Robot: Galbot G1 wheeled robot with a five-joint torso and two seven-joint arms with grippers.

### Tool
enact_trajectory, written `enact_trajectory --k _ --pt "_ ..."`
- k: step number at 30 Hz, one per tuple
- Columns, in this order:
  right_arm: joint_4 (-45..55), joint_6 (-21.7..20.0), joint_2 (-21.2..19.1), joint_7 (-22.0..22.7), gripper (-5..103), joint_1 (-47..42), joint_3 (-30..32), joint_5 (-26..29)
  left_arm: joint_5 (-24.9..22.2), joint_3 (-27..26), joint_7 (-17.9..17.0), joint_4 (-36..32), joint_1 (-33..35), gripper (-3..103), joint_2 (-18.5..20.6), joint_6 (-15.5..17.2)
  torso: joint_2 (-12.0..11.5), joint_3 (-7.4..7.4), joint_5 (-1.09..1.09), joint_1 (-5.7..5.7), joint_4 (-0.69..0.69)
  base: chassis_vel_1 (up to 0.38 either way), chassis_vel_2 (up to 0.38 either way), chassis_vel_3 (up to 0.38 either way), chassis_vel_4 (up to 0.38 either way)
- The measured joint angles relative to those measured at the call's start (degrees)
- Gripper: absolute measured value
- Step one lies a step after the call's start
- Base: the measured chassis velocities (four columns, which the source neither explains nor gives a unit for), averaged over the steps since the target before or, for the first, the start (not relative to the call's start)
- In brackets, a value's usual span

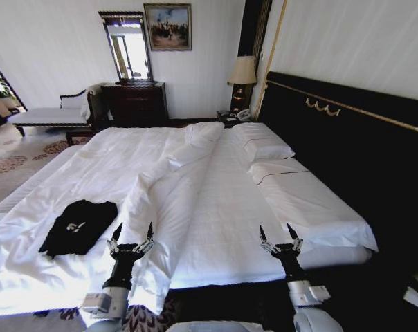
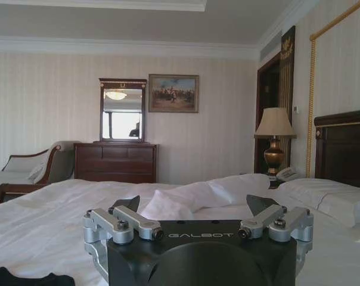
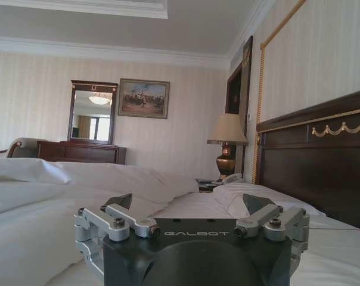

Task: Fold the clothes on the bed.

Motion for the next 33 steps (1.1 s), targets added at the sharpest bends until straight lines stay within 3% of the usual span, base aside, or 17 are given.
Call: enact_trajectory --k 16,23,33 --pt "0.1 1.3 0.3 -0.3 100 -0.6 0.2 -0.1 0.1 -0.2 -0.1 -0.3 0.9 100 -0.1 -1.0 0.0 0.00 0.00 0.00 0.00 0.032 0.029 -0.027 -0.027" --pt "0.7 1.9 0.6 -0.4 100 -1.0 0.1 -0.1 -4.0 -0.4 -0.3 -1.6 2.0 100 0.4 -0.5 0.0 0.00 0.01 -0.01 0.00 0.092 0.114 -0.074 -0.134" --pt "0.8 2.8 0.9 -0.6 100 -1.6 -0.1 -0.1 -4.9 -1.6 -0.5 -2.1 1.8 100 1.0 -0.4 0.0 0.00 -0.03 0.02 0.01 0.090 0.148 -0.071 -0.154"
